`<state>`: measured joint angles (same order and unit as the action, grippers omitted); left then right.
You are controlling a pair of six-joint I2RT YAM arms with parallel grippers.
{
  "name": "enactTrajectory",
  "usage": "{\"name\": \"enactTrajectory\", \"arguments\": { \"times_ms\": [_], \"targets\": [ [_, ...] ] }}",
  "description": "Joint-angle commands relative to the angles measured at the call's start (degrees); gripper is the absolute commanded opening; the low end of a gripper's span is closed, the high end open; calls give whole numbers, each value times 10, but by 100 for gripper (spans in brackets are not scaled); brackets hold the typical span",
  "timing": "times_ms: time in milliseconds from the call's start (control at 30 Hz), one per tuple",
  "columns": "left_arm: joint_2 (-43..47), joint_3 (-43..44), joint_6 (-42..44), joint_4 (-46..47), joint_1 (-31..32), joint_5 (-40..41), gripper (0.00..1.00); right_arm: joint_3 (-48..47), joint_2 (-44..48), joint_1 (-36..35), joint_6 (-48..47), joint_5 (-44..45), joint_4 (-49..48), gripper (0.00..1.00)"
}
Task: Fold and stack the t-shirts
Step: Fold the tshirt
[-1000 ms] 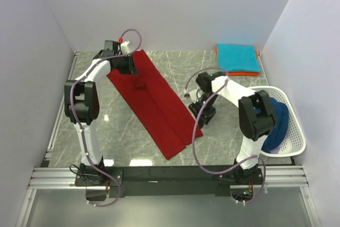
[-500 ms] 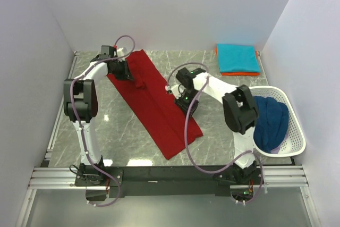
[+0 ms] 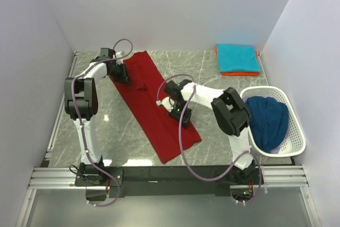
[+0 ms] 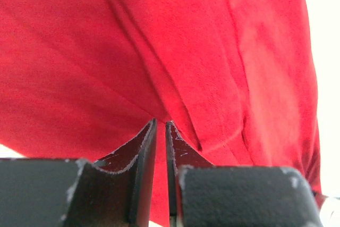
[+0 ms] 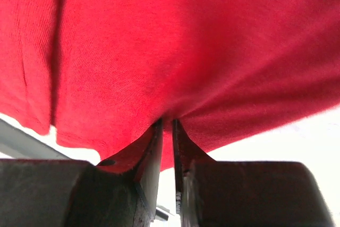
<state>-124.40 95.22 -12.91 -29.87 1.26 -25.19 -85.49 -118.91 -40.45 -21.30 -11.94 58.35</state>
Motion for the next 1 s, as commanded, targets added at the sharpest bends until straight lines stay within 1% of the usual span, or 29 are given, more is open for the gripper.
{"name": "enactTrajectory", "arguments": {
  "times_ms": [0, 133, 167, 300, 333, 433, 467, 533, 567, 600, 633, 667, 700, 733, 767, 800, 833, 867, 900, 933, 967],
  "targets": [
    [20, 12, 17, -10, 0, 12, 18, 55, -12, -83, 0, -54, -15, 19],
    [-6, 38, 39, -33, 7, -8, 20, 39, 3, -141, -3, -158, 4, 21],
    [-15, 47, 47, -42, 12, -7, 20, 31, 10, -145, -5, -206, 12, 22],
    [-55, 81, 76, -72, 44, -5, 19, -2, 43, -127, -3, -264, 25, 29],
    [-65, 90, 79, -78, 49, -6, 19, -12, 51, -118, -4, -271, 25, 33],
    [-108, 136, 73, -80, 66, -3, 18, -34, 75, -49, 0, -297, 31, 39],
    [-130, 164, 69, -77, 69, -8, 18, -41, 81, -8, 2, -304, 33, 40],
    [-157, 203, 61, -80, 76, -16, 18, -54, 86, 37, 14, -311, 27, 41],
    [-185, 250, 61, -82, 79, -19, 18, -57, 94, 55, 17, -309, 21, 41],
    [-199, 276, 70, -87, 88, -20, 18, -61, 97, 93, 29, -306, 5, 41],
    [-213, 304, 76, -89, 94, -19, 18, -69, 101, 108, 35, -293, -5, 41],
    [-237, 355, 80, -89, 99, -19, 19, -76, 103, 123, 41, -282, -15, 42],
    [-245, 375, 74, -78, 103, -21, 21, -85, 100, 145, 54, -272, -31, 43],
    [-250, 399, 68, -68, 104, -27, 23, -114, 96, 156, 57, -261, -36, 43],
    [-248, 403, 61, -53, 105, -27, 25, -132, 83, 164, 59, -246, -37, 43],
    [-241, 403, 56, -25, 103, -24, 32, -152, 75, 173, 67, -237, -37, 44],
    [-212, 384, 58, -3, 102, -14, 35, -197, 68, 188, 70, -232, -35, 44],
    [-191, 365, 60, 19, 101, -8, 39, -220, 53, 195, 73, -227, -35, 44],
    [-166, 342, 64, 41, 97, -3, 51, -243, 47, 201, 83, -214, -36, 44],
    [-109, 291, 65, 95, 94, 1, 58, -289, 41, 211, 87, -208, -37, 44],
    [-80, 266, 67, 119, 90, 8, 66, -312, 35, 213, 91, -201, -38, 46]
  ]
}}
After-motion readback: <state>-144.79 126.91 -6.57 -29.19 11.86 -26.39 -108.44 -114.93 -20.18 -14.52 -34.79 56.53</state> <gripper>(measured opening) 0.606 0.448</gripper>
